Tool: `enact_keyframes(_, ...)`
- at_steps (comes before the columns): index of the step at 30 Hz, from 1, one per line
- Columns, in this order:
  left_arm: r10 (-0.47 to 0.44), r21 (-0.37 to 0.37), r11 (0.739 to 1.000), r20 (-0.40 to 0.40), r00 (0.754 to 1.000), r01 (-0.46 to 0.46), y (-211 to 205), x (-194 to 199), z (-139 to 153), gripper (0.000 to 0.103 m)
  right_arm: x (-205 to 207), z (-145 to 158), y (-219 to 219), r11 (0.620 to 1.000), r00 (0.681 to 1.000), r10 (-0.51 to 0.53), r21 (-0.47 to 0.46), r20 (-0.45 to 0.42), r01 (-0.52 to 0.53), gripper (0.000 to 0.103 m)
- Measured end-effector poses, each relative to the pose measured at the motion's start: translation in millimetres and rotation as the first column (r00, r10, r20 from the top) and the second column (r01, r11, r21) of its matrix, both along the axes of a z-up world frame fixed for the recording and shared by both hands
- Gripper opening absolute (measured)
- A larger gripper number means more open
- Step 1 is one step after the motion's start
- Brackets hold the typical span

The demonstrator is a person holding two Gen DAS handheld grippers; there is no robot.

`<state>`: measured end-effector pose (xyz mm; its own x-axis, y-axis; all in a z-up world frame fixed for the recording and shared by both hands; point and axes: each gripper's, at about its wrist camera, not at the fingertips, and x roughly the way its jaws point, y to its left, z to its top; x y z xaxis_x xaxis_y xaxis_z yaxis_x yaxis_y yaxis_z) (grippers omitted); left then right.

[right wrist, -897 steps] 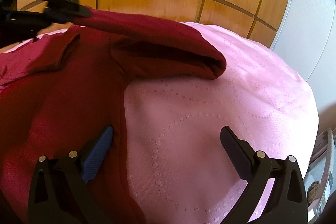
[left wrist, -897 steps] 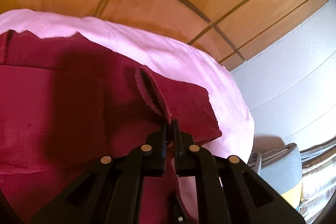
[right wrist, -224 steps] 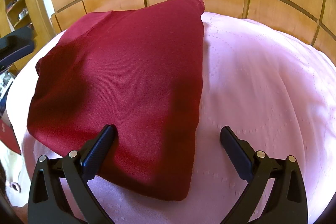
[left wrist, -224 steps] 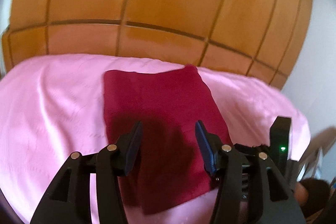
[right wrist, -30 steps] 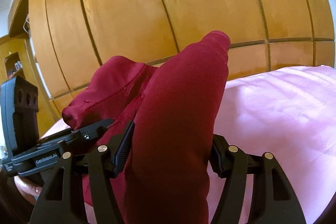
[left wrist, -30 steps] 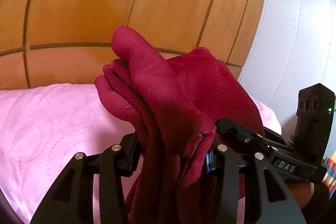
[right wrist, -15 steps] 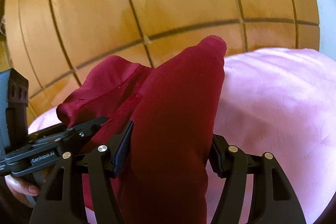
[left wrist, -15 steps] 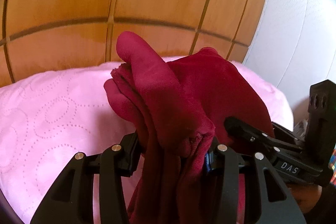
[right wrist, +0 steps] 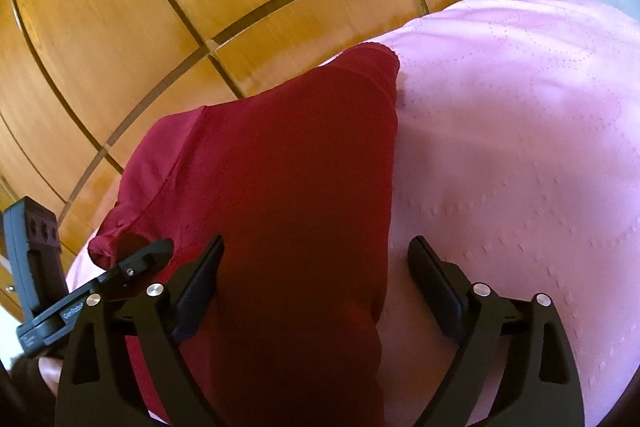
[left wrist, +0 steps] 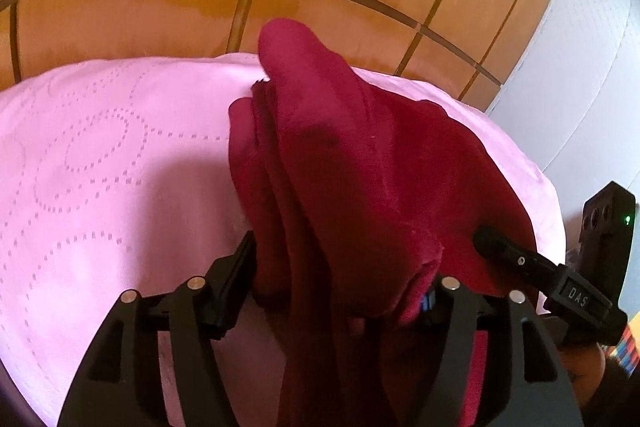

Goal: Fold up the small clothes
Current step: 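Lower the folded edge onto the bundle and open the left gripper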

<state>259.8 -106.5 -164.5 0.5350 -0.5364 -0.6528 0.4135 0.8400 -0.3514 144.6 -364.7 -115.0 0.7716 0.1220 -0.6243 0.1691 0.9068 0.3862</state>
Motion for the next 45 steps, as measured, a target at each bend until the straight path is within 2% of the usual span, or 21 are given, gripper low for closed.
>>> enact_keyframes(5,0.015,-0.019,1.0,-0.013,1.0,-0.015,8,-10,4,0.066,-1,6,-1,1.0,1.0,-0.021,-0.009,-0.015,0.021,0.096)
enact_keyframes(9,0.025,-0.071,0.997,-0.031,0.999,-0.027,12,-14,11,0.065,-20,18,-4,0.998,0.998,-0.055,-0.003,-0.026,0.055,0.097)
enact_keyframes(12,0.022,-0.08,0.997,-0.023,0.999,-0.023,18,-21,14,0.065,-44,29,-15,0.991,0.991,-0.134,0.007,-0.027,0.134,0.097)
enact_keyframes(16,0.021,-0.059,0.998,-0.024,0.999,-0.023,23,-29,9,0.065,-65,39,-26,0.974,0.973,-0.225,-0.035,-0.057,0.223,0.097)
enact_keyframes(21,0.021,-0.066,0.998,-0.024,0.999,-0.023,25,-36,9,0.065,-85,38,-10,0.981,0.982,-0.184,-0.074,-0.047,0.18,0.097)
enact_keyframes(25,0.061,0.029,0.998,0.002,0.998,-0.061,22,-36,9,0.066,-76,24,10,0.971,0.982,-0.16,-0.194,-0.105,0.137,0.097)
enact_keyframes(28,0.08,0.098,0.992,-0.011,0.997,-0.079,21,-32,2,0.066,-68,10,20,0.968,0.983,-0.126,-0.234,-0.129,0.094,0.099)
enact_keyframes(31,0.091,0.065,0.994,-0.051,0.995,-0.088,28,-27,-3,0.066,-69,3,29,0.954,0.986,-0.129,-0.285,-0.108,0.094,0.099)
enact_keyframes(33,0.089,0.039,0.995,-0.052,0.995,-0.087,31,-31,0,0.066,-72,5,25,0.964,0.985,-0.125,-0.248,-0.119,0.093,0.099)
enact_keyframes(35,0.092,0.003,0.996,-0.035,0.995,-0.092,36,-40,9,0.066,-78,10,15,0.975,0.984,-0.134,-0.193,-0.118,0.11,0.099)
enact_keyframes(37,0.093,-0.007,0.996,0.015,0.996,-0.093,37,-50,21,0.065,-82,18,10,0.974,0.981,-0.17,-0.165,-0.096,0.153,0.099)
enact_keyframes(41,0.07,0.007,0.997,0.168,0.983,-0.072,28,-63,53,0.064,-85,31,11,0.971,0.978,-0.194,-0.159,-0.07,0.181,0.099)
enact_keyframes(43,0.047,0.062,0.996,0.225,0.973,-0.063,14,-60,65,0.065,-82,36,14,0.962,0.979,-0.198,-0.201,-0.057,0.183,0.099)
enact_keyframes(45,0.035,0.152,0.985,0.26,0.965,-0.076,-4,-46,71,0.065,-73,40,15,0.952,0.976,-0.206,-0.247,-0.066,0.184,0.099)
